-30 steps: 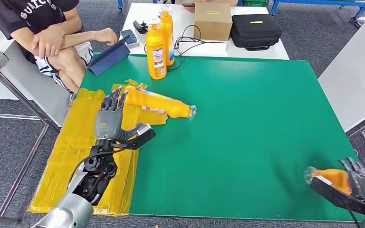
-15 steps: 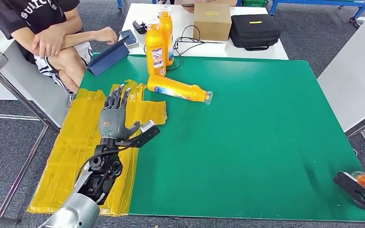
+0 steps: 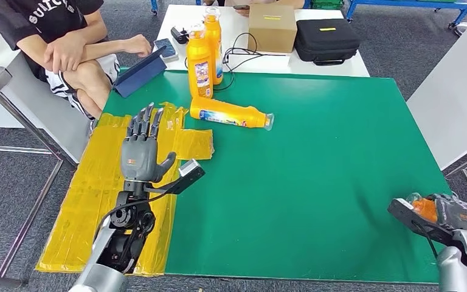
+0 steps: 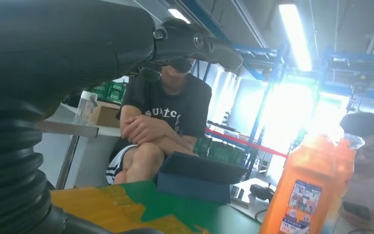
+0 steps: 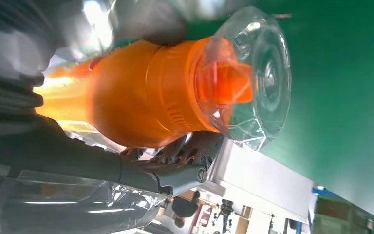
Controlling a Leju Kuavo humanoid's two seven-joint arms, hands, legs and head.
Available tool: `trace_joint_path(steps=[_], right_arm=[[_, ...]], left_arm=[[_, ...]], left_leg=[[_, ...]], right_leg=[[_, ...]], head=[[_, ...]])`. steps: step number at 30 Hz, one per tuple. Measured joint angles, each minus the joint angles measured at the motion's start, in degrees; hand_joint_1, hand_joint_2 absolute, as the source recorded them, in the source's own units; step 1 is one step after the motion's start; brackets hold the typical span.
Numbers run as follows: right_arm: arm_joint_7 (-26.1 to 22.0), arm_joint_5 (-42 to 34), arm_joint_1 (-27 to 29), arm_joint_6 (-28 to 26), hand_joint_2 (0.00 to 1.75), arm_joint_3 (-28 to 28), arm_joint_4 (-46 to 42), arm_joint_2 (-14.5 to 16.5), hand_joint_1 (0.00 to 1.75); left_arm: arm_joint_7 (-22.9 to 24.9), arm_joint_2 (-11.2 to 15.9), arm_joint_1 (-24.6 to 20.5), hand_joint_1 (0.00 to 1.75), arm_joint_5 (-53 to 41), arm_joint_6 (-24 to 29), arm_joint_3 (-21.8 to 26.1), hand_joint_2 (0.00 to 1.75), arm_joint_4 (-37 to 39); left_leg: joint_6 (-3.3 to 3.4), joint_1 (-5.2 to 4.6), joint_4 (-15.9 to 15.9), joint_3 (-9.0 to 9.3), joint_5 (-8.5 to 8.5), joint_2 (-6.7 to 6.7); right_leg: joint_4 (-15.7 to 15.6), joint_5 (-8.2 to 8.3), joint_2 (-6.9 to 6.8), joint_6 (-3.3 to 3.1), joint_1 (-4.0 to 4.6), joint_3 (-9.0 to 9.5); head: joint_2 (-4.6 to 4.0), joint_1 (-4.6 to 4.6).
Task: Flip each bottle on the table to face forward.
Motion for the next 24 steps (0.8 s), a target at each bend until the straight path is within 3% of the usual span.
trace_joint_path(steps=[11,16,24], right_arm=[[3.0,-0.1,-0.6,-1.8,1.75,4.3,-1.2,3.1,1.75],[0.8,-1.2,-1.1,-3.5,1.75,7.5,-1.3,3.5,1.75],[-0.7,-3.9,-2.1,-6.2,1.75,12.7,-3.3,6.5,1.75]], left_arm=[[-0.3,-1.0,0.8,0.0,0.2,0.0,-0.3,1.75,-3.0],[-0.8,-0.9,1.6,0.0,1.3,0.0,0.0,1.75,-4.2],[-1.6,-0.8,3.4,0.0,1.8,0.0,0.2,1.75,-6.1]], left_leg=[[-0.01,0.03,0.0,-0.05,-0.01,-0.03],[-0.01,0.02,0.0,-0.07,-0.01,-0.04],[-0.02,0.04,0.0,-0.13,0.0,-0.2]], right_leg=[[0.0,-0.02,-0.01,-0.01,0.01,-0.01],[0.0,-0.01,0.0,-0.01,0.01,0.01],[0.0,-0.03,-0.19,-0.01,0.03,-0.03]], head=[[0.0,0.01],[0.0,0.02],[0.0,0.01]])
